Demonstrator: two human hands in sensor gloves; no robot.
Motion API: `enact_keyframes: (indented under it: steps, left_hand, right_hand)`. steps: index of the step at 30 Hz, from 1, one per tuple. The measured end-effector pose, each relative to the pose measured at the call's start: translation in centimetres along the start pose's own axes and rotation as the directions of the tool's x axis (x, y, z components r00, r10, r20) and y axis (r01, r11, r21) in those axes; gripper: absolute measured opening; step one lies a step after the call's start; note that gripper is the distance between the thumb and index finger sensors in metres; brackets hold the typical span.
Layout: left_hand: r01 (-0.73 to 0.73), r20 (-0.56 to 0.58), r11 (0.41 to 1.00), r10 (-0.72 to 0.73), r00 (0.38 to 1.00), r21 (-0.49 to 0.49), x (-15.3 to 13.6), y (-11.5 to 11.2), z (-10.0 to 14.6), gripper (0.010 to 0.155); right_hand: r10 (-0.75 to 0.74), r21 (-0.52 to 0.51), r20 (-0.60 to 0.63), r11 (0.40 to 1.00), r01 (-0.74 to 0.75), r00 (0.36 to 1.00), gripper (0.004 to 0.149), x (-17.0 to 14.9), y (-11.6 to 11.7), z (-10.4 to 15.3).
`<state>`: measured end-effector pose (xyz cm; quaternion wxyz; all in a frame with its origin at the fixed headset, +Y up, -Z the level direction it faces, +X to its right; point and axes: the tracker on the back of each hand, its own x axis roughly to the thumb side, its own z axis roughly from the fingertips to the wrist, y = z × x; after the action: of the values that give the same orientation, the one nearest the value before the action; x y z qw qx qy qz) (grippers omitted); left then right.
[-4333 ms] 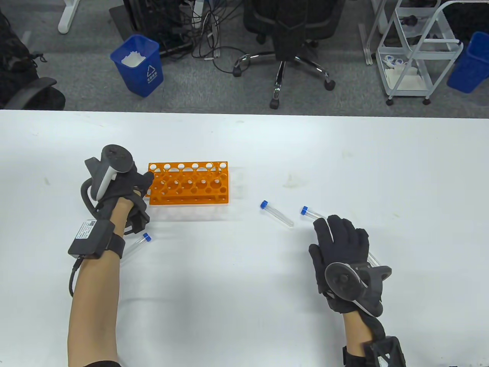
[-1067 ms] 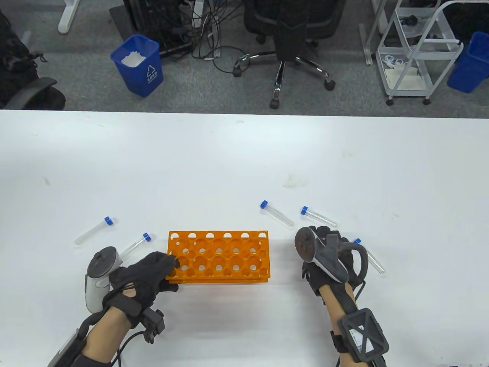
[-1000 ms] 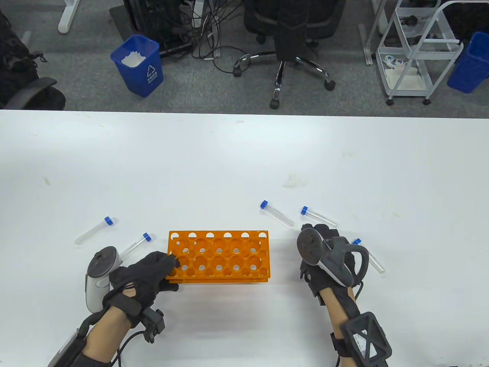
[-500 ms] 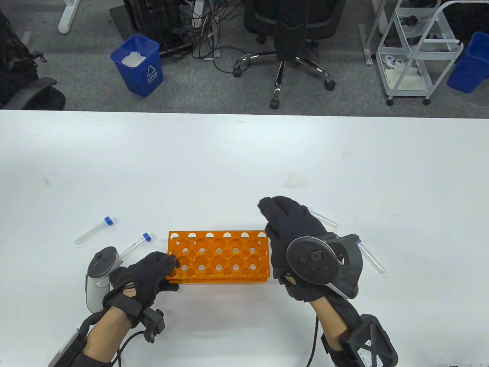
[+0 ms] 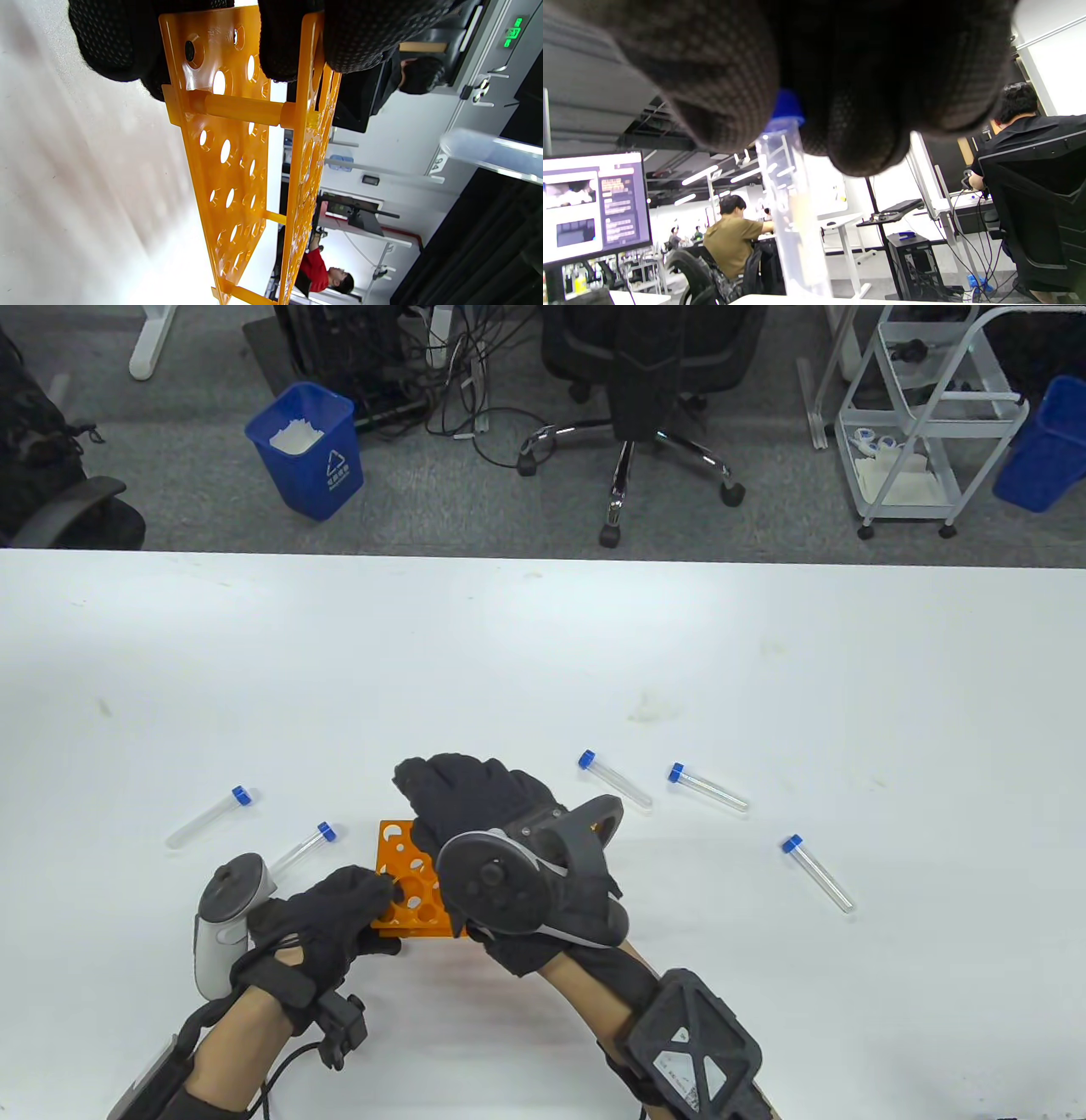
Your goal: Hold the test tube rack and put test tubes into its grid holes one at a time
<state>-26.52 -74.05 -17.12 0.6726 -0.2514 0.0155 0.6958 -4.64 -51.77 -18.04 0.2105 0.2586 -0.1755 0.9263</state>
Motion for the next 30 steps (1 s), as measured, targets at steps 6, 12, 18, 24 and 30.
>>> enact_keyframes:
  steps: [6,12,18,24,30]
  left_hand:
    - [0.000,0.006,1.000,0.000,1.000,-0.003,0.0,0.0,0.0,0.038]
    - [0.000,0.010,1.000,0.000,1.000,-0.003,0.0,0.0,0.0,0.038]
    - [0.000,0.008,1.000,0.000,1.000,0.001,0.0,0.0,0.0,0.038]
    - [0.003,0.007,1.000,-0.003,1.000,0.005,-0.1,0.0,0.1,0.038]
    - [0.004,0.008,1.000,-0.004,1.000,0.007,-0.1,0.1,0.1,0.038]
  right_hand:
    - [0.063,0.070,-0.019,0.996,-0.062,0.998,0.052,-0.4,3.2,-0.9]
    - [0.071,0.109,-0.050,0.992,-0.066,0.996,0.052,-1.3,4.8,-1.4]
    - [0.085,0.140,-0.048,0.987,-0.077,0.995,0.052,-1.4,5.3,-1.5]
    - [0.165,0.201,-0.026,0.967,-0.157,0.986,0.052,-1.1,6.6,-1.4]
    - [0.195,0.231,-0.022,0.955,-0.184,0.981,0.052,-1.2,7.5,-1.2]
